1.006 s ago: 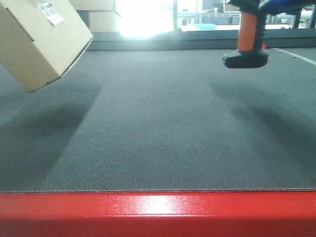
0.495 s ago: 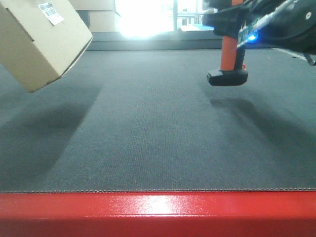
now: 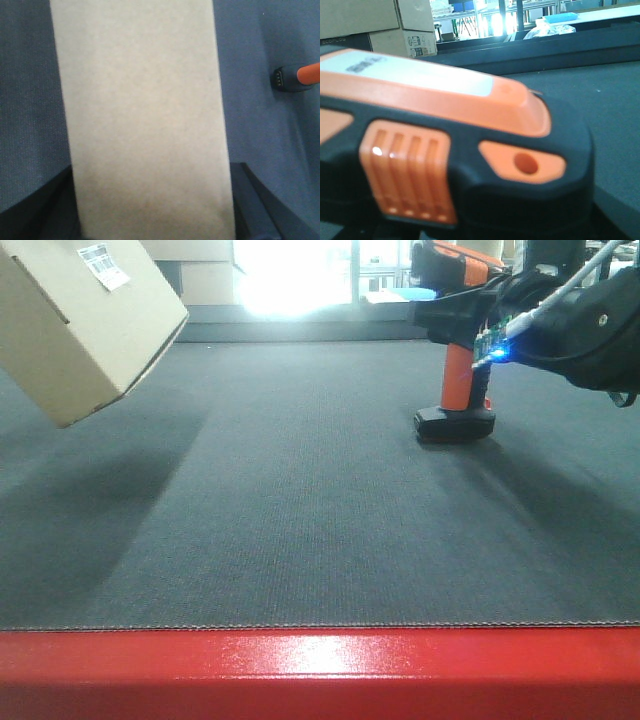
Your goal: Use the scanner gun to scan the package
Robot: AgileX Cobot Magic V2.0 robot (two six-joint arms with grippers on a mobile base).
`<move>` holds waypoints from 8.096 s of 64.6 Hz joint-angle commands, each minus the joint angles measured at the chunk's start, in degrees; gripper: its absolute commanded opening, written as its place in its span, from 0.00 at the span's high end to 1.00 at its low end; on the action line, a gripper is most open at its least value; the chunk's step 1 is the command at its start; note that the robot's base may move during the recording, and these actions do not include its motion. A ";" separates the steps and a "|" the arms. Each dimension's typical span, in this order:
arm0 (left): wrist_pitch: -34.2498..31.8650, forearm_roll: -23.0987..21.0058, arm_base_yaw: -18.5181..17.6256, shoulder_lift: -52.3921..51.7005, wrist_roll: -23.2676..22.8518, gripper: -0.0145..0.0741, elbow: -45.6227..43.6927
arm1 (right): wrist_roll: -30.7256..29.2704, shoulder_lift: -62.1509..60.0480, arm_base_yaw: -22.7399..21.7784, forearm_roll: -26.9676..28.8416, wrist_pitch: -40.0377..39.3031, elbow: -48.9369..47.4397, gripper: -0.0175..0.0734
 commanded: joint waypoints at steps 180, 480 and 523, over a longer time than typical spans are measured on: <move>-0.42 13.58 0.17 -0.24 -0.20 0.96 -0.38 | -2.75 -18.49 -2.33 -1.23 20.28 10.92 0.27; -70.00 25.38 1.75 -97.15 -4.03 0.96 99.73 | -2.75 -93.56 -17.91 -13.44 63.43 34.02 0.98; -70.00 25.38 1.75 -97.15 -4.03 0.96 99.73 | -2.75 -93.56 -17.91 -13.44 63.31 34.02 0.98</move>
